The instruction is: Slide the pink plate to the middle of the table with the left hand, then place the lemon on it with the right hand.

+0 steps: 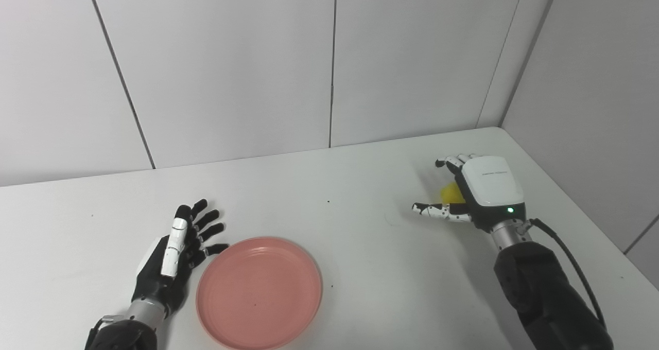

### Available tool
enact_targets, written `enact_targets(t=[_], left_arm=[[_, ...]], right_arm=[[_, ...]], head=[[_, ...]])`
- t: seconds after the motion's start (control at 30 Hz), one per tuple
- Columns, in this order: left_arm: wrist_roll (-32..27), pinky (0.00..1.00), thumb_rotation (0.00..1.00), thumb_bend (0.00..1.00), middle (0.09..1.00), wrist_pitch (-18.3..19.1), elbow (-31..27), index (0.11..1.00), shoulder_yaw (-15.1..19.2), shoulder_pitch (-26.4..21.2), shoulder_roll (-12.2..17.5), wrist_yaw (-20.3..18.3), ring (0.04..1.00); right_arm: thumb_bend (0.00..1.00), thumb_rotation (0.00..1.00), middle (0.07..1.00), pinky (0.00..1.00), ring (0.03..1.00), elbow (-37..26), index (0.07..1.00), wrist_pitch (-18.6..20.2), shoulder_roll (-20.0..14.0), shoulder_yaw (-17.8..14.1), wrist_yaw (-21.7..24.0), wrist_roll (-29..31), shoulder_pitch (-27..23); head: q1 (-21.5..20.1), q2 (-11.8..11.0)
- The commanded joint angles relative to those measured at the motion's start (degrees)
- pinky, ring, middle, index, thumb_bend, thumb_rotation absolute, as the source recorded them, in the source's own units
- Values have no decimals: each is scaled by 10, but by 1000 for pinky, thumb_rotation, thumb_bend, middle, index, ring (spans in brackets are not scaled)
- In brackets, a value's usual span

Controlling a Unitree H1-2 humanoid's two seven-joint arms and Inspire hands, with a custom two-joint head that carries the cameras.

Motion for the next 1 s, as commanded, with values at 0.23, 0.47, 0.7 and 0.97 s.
enact_targets(t=[0.23, 0.47, 0.7, 0.97], left_arm=[[6, 761, 1000, 715, 914, 10, 3, 942, -6, 0, 6, -4, 881], [8, 748, 1000, 720, 909, 9, 6, 937, -7, 0, 5, -1, 874], [8, 757, 1000, 721, 909, 6, 10, 944, -5, -2, 3, 1, 877], [8, 749, 1000, 736, 898, 5, 11, 943, -7, -1, 3, 1, 874]], right_arm=[[811, 893, 687, 615, 647, 81, 695, 18, -28, 1, -59, 12, -43], [791, 868, 641, 527, 578, 115, 696, 18, -22, 5, -79, 43, -45], [757, 772, 577, 350, 465, 140, 628, 8, -19, 11, -109, 72, -43], [531, 197, 381, 152, 228, 172, 488, -14, -18, 25, -186, 102, -47]], head=[[5, 1], [9, 0], [13, 2], [14, 1]])
